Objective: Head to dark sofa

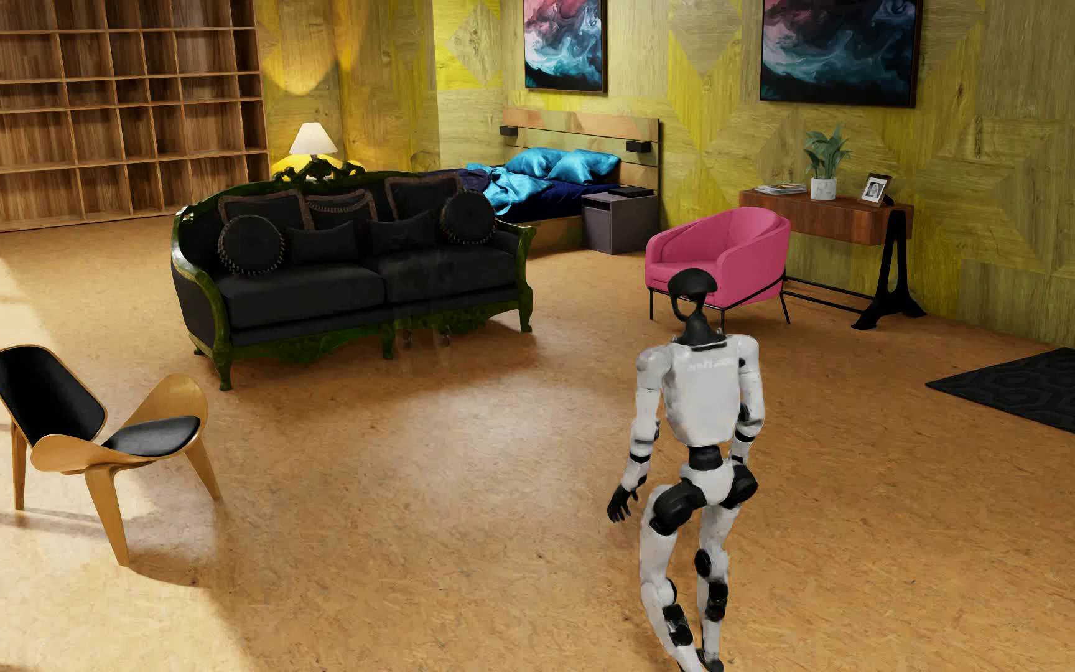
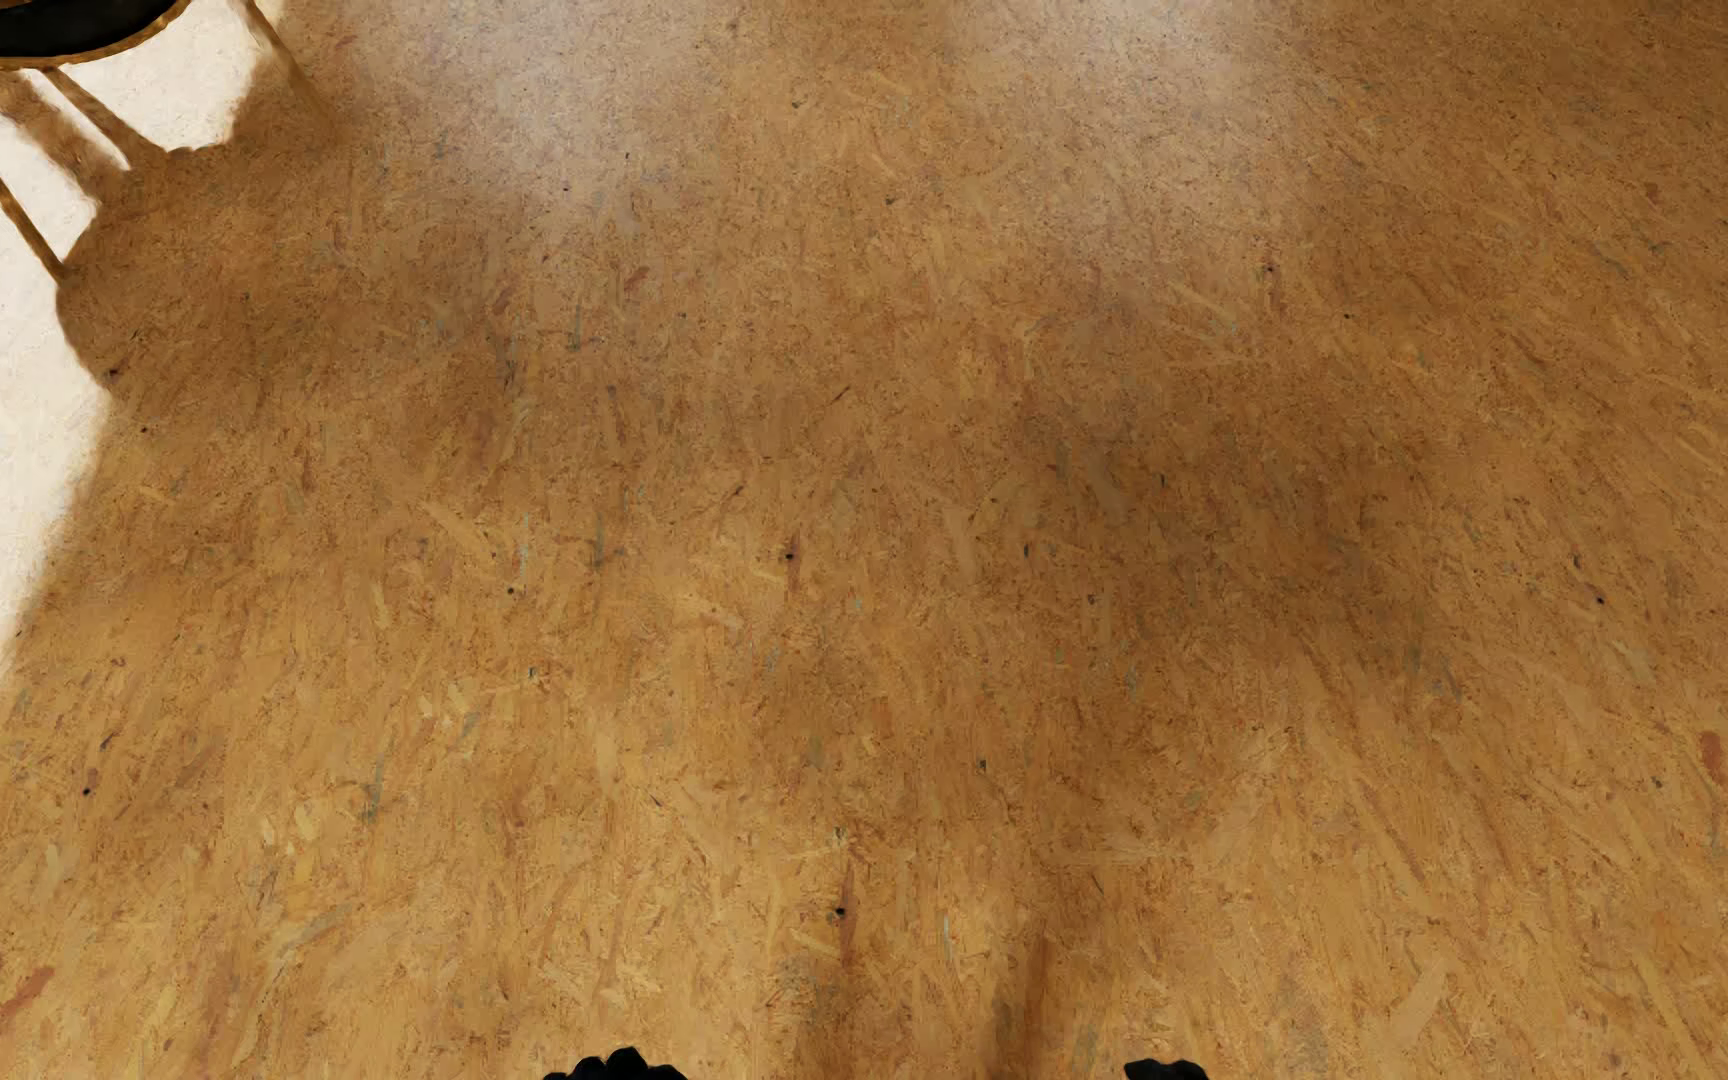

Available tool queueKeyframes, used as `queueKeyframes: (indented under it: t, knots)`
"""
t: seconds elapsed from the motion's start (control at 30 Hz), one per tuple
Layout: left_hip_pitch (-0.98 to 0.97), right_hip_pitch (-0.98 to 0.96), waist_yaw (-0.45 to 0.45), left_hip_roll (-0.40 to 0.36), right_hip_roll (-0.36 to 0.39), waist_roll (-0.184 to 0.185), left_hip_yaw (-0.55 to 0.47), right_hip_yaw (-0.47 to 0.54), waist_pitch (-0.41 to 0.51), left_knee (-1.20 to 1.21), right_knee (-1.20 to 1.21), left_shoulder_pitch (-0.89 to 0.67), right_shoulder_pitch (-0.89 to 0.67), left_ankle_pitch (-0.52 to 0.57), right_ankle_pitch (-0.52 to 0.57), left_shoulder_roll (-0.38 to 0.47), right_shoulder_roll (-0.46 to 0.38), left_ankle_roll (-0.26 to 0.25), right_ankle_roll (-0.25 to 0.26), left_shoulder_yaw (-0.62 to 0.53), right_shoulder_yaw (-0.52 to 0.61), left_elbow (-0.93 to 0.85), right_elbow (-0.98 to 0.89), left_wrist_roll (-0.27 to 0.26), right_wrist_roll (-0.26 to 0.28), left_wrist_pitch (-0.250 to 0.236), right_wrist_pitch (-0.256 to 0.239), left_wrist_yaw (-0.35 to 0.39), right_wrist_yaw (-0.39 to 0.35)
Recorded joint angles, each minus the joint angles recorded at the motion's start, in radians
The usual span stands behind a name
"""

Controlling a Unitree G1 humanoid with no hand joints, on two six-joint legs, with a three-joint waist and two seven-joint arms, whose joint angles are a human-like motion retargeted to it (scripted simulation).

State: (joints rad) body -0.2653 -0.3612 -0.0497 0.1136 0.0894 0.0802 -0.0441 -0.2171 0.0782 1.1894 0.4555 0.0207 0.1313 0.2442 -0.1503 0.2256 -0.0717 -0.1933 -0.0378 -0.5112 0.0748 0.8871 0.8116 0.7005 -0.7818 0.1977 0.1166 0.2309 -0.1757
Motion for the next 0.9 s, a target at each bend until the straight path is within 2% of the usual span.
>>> queueKeyframes:
  t: [0.07, 0.1, 0.17, 0.2, 0.23, 0.3, 0.33, 0.37, 0.4, 0.47, 0.5, 0.53, 0.57, 0.6, 0.63, 0.67, 0.7, 0.77, 0.83, 0.87, 0.9]
  knots:
    - [-0.125, 0.085, 0.008, -0.024, 0.028, 0.017, -0.034, -0.003, 0.005, 0.086, -0.006, 0.060, -0.021, -0.098, -0.052, 0.040, 0.002, 0.009, -0.009, 0.046, -0.020, -0.060, -0.009, -0.010, -0.009, -0.028, -0.032, 0.021, -0.036]
    - [-0.182, 0.125, 0.017, -0.039, 0.039, 0.022, -0.045, 0.000, 0.006, 0.072, -0.004, 0.096, -0.031, -0.134, -0.080, 0.039, 0.007, 0.046, -0.013, 0.089, -0.030, -0.094, -0.018, -0.027, -0.011, -0.030, -0.041, 0.038, -0.045]
    - [-0.276, 0.203, 0.038, -0.057, 0.052, 0.024, -0.046, 0.012, 0.004, -0.071, -0.011, 0.155, -0.035, -0.279, -0.125, 0.022, 0.006, 0.077, -0.018, 0.189, -0.021, -0.155, -0.070, -0.059, -0.003, -0.030, -0.058, 0.053, -0.043]
    - [-0.309, 0.242, 0.050, -0.056, 0.056, 0.023, -0.033, 0.019, 0.001, -0.200, -0.024, 0.178, -0.040, -0.322, -0.139, 0.011, -0.002, 0.110, -0.019, 0.238, -0.005, -0.176, -0.095, -0.061, -0.001, -0.027, -0.071, 0.058, -0.043]
    - [-0.330, 0.280, 0.063, -0.052, 0.060, 0.022, -0.013, 0.027, -0.002, -0.356, -0.046, 0.197, -0.047, -0.337, -0.147, 0.001, -0.011, 0.120, -0.018, 0.283, 0.011, -0.192, -0.113, -0.057, -0.010, -0.025, -0.088, 0.065, -0.049]
    - [-0.338, 0.363, 0.088, -0.042, 0.069, 0.017, 0.051, 0.044, -0.015, -0.715, -0.111, 0.221, -0.060, -0.295, -0.149, -0.023, -0.028, 0.152, -0.013, 0.337, 0.048, -0.200, -0.135, -0.029, -0.035, -0.023, -0.101, 0.078, -0.073]
    - [-0.330, 0.405, 0.098, -0.047, 0.073, 0.014, 0.075, 0.056, -0.023, -0.885, -0.148, 0.227, -0.068, -0.268, -0.144, -0.034, -0.037, 0.151, -0.010, 0.344, 0.071, -0.194, -0.135, -0.004, -0.042, -0.028, -0.093, 0.078, -0.082]
    - [-0.328, 0.443, 0.109, -0.057, 0.079, 0.010, 0.071, 0.070, -0.030, -0.998, -0.166, 0.235, -0.075, -0.269, -0.142, -0.034, -0.041, 0.114, -0.006, 0.348, 0.092, -0.184, -0.126, 0.023, -0.045, -0.038, -0.084, 0.071, -0.088]
    - [-0.330, 0.478, 0.120, -0.070, 0.082, 0.006, 0.051, 0.085, -0.038, -1.029, -0.174, 0.241, -0.079, -0.267, -0.142, -0.033, -0.042, 0.113, -0.002, 0.349, 0.105, -0.172, -0.110, 0.047, -0.043, -0.050, -0.073, 0.059, -0.089]
    - [-0.339, 0.552, 0.140, -0.108, 0.066, -0.009, 0.014, 0.121, -0.053, -0.928, -0.168, 0.254, -0.075, -0.150, -0.123, -0.038, -0.047, 0.195, 0.015, 0.347, 0.112, -0.137, -0.060, 0.096, -0.034, -0.072, -0.038, 0.040, -0.058]
    - [-0.333, 0.577, 0.147, -0.122, 0.048, -0.022, 0.018, 0.131, -0.059, -0.869, -0.138, 0.254, -0.062, -0.097, -0.078, -0.044, -0.048, 0.206, 0.023, 0.351, 0.102, -0.113, -0.032, 0.117, -0.030, -0.076, -0.013, 0.031, -0.039]
    - [-0.320, 0.587, 0.152, -0.138, 0.023, -0.039, 0.034, 0.133, -0.063, -0.815, -0.088, 0.248, -0.040, -0.095, -0.012, -0.056, -0.048, 0.211, 0.045, 0.363, 0.081, -0.085, -0.009, 0.131, -0.024, -0.071, 0.018, 0.022, -0.028]
    - [-0.300, 0.567, 0.155, -0.160, -0.008, -0.058, 0.048, 0.136, -0.062, -0.782, 0.005, 0.227, -0.007, -0.127, 0.084, -0.072, -0.047, 0.207, 0.100, 0.389, 0.059, -0.045, 0.004, 0.138, -0.020, -0.066, 0.045, 0.020, -0.023]
    - [-0.270, 0.511, 0.158, -0.182, -0.042, -0.076, 0.063, 0.144, -0.058, -0.773, 0.146, 0.204, 0.020, -0.161, 0.190, -0.092, -0.052, 0.230, 0.143, 0.415, 0.055, -0.013, 0.012, 0.141, -0.020, -0.061, 0.057, 0.026, -0.006]
    - [-0.234, 0.428, 0.159, -0.201, -0.086, -0.092, 0.081, 0.141, -0.052, -0.777, 0.317, 0.199, 0.039, -0.191, 0.316, -0.106, -0.068, 0.239, 0.204, 0.432, 0.080, 0.001, 0.012, 0.141, -0.030, -0.071, 0.049, 0.043, 0.030]
    - [-0.197, 0.336, 0.158, -0.217, -0.143, -0.108, 0.099, 0.131, -0.046, -0.785, 0.482, 0.183, 0.053, -0.219, 0.429, -0.119, -0.099, 0.242, 0.271, 0.437, 0.124, 0.008, 0.000, 0.144, -0.050, -0.084, 0.020, 0.052, 0.079]
    - [-0.162, 0.243, 0.152, -0.237, -0.205, -0.124, 0.114, 0.118, -0.039, -0.790, 0.621, 0.161, 0.065, -0.246, 0.478, -0.129, -0.139, 0.247, 0.286, 0.428, 0.163, 0.010, -0.029, 0.152, -0.070, -0.102, -0.014, 0.052, 0.125]
    - [-0.088, 0.065, 0.129, -0.279, -0.272, -0.150, 0.124, 0.130, -0.024, -0.798, 0.779, 0.095, 0.098, -0.302, 0.336, -0.138, -0.174, 0.258, 0.254, 0.381, 0.168, 0.011, -0.112, 0.186, -0.071, -0.136, -0.034, 0.039, 0.146]
    - [-0.024, -0.079, 0.102, -0.314, -0.300, -0.166, 0.113, 0.143, -0.014, -0.773, 0.766, 0.018, 0.146, -0.374, 0.144, -0.141, -0.155, 0.266, 0.200, 0.332, 0.070, 0.009, -0.198, 0.215, -0.009, -0.153, -0.014, 0.031, 0.083]
    - [0.010, -0.137, 0.089, -0.323, -0.302, -0.170, 0.101, 0.150, -0.012, -0.764, 0.696, -0.024, 0.173, -0.408, 0.067, -0.147, -0.130, 0.269, 0.198, 0.311, 0.015, 0.007, -0.235, 0.221, 0.025, -0.156, -0.003, 0.027, 0.039]
    - [0.045, -0.180, 0.078, -0.327, -0.302, -0.171, 0.088, 0.151, -0.011, -0.764, 0.588, -0.063, 0.190, -0.436, 0.020, -0.149, -0.105, 0.271, 0.169, 0.291, -0.026, 0.002, -0.261, 0.222, 0.052, -0.161, 0.008, 0.023, 0.005]
